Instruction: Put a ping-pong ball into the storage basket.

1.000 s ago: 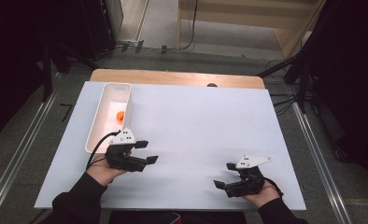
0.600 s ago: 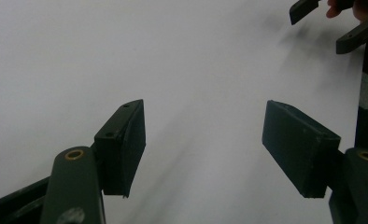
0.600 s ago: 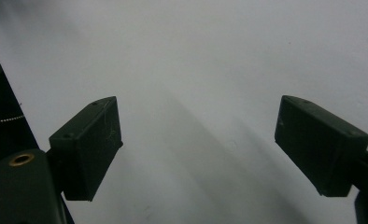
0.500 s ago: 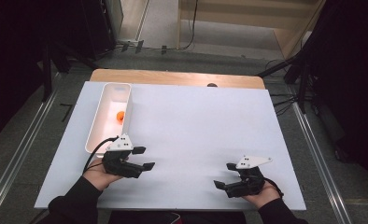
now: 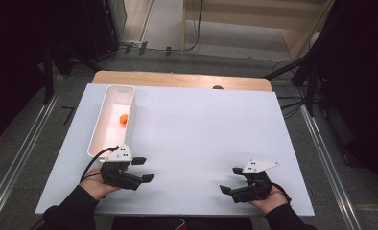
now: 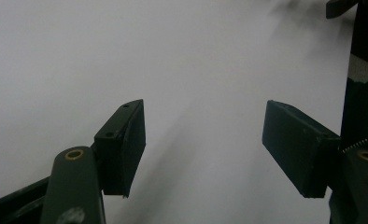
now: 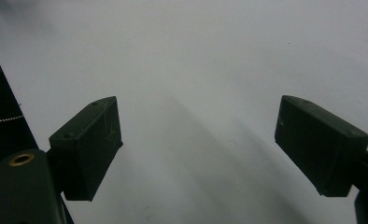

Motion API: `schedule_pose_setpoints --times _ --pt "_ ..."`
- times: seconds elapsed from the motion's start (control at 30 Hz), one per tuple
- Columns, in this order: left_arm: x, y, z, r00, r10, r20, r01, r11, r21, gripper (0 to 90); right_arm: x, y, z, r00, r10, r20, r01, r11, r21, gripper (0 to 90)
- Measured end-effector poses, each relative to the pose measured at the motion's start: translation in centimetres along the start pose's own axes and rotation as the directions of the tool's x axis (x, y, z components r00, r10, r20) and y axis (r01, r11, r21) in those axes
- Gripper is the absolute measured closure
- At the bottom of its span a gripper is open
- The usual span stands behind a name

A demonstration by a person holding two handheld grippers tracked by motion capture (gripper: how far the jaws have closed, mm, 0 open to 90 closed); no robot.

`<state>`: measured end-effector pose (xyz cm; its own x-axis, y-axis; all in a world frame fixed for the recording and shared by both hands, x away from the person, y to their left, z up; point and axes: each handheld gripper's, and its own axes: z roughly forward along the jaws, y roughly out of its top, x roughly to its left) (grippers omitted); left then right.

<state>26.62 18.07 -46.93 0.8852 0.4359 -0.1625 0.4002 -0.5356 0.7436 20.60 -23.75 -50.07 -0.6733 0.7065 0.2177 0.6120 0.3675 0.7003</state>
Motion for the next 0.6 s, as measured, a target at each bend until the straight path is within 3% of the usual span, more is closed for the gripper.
schedule_pose_setpoints --times 0.2,0.6 --pt "-0.3 -0.9 -0.2 0.9997 0.026 -0.004 -0.026 0.9988 0.041 28.3 0.0 0.0 0.0 1.0000 0.000 0.001 0.000 1.000 0.001 13.4" --pt "-0.3 -1.2 -0.4 0.9999 0.009 -0.005 -0.008 0.9990 0.043 28.3 0.0 0.0 0.0 1.0000 -0.007 0.007 0.007 1.000 0.004 13.4"
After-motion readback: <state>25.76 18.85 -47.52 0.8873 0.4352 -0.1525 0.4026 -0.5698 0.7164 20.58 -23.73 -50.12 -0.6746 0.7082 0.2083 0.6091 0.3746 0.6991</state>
